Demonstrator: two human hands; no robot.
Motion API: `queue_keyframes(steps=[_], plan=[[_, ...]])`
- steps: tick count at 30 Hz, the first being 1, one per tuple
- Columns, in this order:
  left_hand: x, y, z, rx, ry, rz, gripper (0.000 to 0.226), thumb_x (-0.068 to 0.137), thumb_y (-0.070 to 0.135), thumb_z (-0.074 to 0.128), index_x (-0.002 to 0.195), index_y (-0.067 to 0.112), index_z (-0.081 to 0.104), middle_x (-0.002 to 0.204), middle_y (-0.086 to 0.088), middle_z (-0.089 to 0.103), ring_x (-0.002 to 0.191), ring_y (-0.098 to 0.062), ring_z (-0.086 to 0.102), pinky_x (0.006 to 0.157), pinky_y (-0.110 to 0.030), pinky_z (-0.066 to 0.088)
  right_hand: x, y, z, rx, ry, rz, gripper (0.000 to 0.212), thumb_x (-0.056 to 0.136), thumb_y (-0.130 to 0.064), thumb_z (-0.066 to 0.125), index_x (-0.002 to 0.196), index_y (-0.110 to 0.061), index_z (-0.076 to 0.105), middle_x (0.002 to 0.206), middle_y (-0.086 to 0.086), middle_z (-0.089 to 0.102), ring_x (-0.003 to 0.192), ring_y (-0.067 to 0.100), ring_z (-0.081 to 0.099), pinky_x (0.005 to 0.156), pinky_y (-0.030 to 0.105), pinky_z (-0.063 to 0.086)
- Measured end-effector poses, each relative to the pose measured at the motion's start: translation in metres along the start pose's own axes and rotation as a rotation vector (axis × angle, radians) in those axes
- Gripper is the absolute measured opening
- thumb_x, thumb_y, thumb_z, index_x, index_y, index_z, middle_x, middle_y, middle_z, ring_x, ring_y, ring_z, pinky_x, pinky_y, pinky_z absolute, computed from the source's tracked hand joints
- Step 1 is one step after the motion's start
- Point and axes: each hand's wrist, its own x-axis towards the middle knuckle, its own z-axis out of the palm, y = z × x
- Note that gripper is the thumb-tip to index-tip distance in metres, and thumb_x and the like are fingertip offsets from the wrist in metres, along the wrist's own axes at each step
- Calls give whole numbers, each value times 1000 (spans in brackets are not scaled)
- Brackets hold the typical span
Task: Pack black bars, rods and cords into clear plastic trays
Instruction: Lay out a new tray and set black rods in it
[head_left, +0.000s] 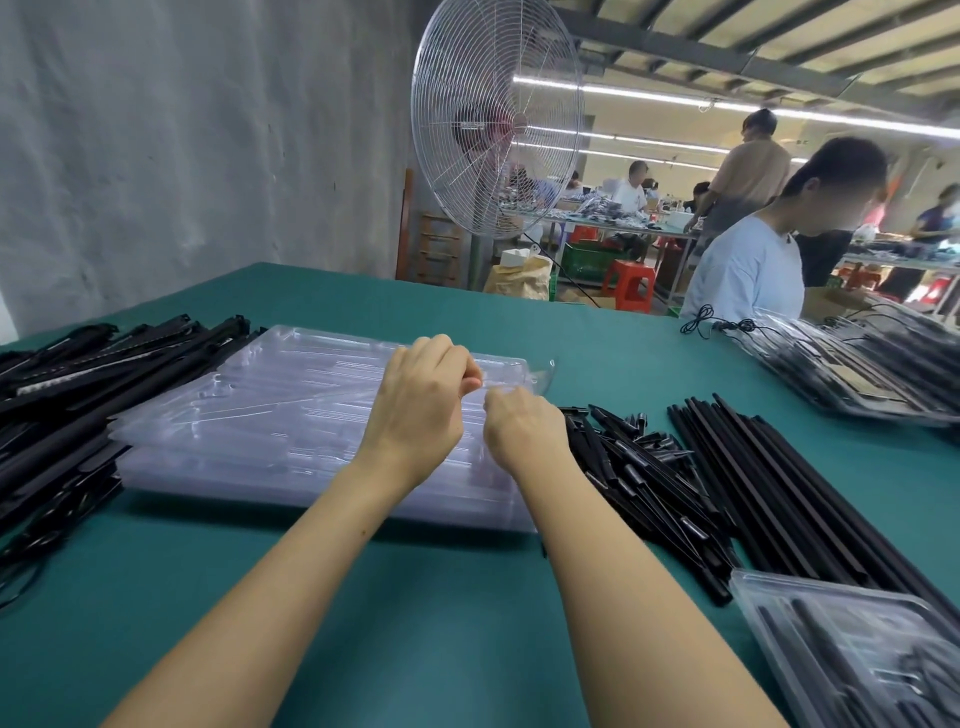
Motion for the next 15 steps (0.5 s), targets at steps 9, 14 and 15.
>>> queue_keyframes(steps=[9,14,15], plan=[[0,-3,-4,22,17,-4,13,77,-9,60,73,3,59,72,-11,56,67,-32,52,66,-31,26,-25,-6,21,-62,98,-21,28,91,2,36,114,-3,53,114,18,60,115,32,46,88,34,40],[1,-1,-6,16,46,-20,16,76,-12,64,74,4,60,71,-9,55,66,-31,51,64,-34,32,-28,-11,24,-102,116,-15,28,91,6,34,112,-3,49,117,24,55,112,32,48,93,36,39],[1,-1,-6,14,47,-18,16,76,-12,64,73,4,59,70,-9,55,66,-30,51,64,-34,32,-27,-10,24,-100,109,-9,29,91,6,33,115,-1,49,119,24,53,113,33,48,94,36,38]])
